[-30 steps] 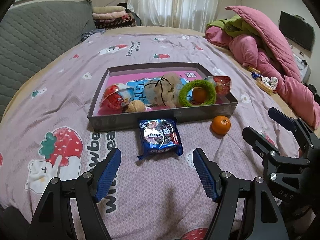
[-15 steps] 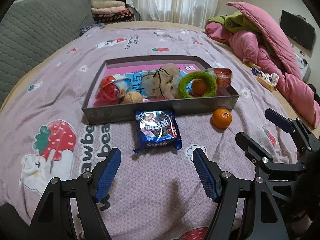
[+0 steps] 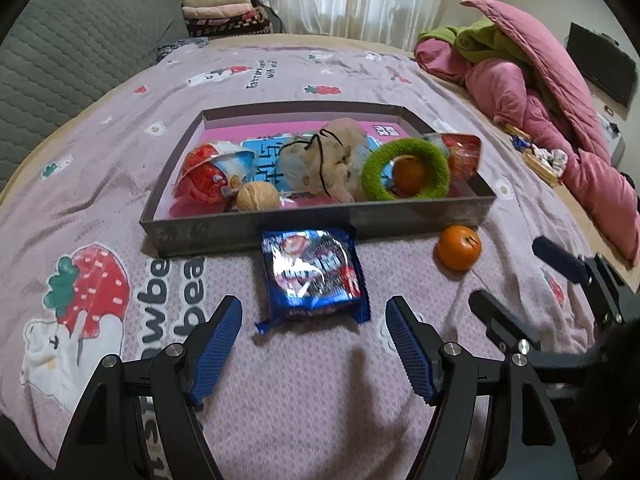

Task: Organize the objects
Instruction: 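Grasp the blue cookie packet with left gripper while right gripper grasps the orange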

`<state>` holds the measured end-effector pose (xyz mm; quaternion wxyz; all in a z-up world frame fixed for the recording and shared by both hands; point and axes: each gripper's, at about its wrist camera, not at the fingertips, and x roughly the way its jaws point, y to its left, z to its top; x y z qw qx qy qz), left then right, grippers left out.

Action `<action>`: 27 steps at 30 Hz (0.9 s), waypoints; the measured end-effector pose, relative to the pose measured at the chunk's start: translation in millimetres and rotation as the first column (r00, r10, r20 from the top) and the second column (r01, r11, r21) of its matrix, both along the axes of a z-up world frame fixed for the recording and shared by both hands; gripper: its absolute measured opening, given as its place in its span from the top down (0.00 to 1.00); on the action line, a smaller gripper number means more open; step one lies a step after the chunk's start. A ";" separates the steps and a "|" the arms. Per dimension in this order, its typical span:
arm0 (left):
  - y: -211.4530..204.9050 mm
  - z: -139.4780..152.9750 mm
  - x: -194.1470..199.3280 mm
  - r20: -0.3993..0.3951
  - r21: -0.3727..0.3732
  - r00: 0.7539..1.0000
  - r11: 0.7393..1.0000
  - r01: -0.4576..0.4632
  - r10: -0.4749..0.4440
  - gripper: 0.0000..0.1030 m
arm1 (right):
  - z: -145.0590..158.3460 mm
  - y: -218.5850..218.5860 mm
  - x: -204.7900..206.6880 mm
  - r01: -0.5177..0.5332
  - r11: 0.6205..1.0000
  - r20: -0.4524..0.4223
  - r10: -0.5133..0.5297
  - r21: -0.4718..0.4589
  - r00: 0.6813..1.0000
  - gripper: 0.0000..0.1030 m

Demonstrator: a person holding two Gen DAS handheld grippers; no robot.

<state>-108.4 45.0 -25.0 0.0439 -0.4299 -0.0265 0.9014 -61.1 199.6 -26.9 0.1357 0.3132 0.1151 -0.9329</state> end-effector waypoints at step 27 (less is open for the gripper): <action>1.0 -25.2 -45.5 0.016 -0.004 0.999 0.999 -0.035 0.035 0.27 | -21.6 -8.0 -51.3 0.025 0.999 0.090 -0.028 0.024 0.996 0.33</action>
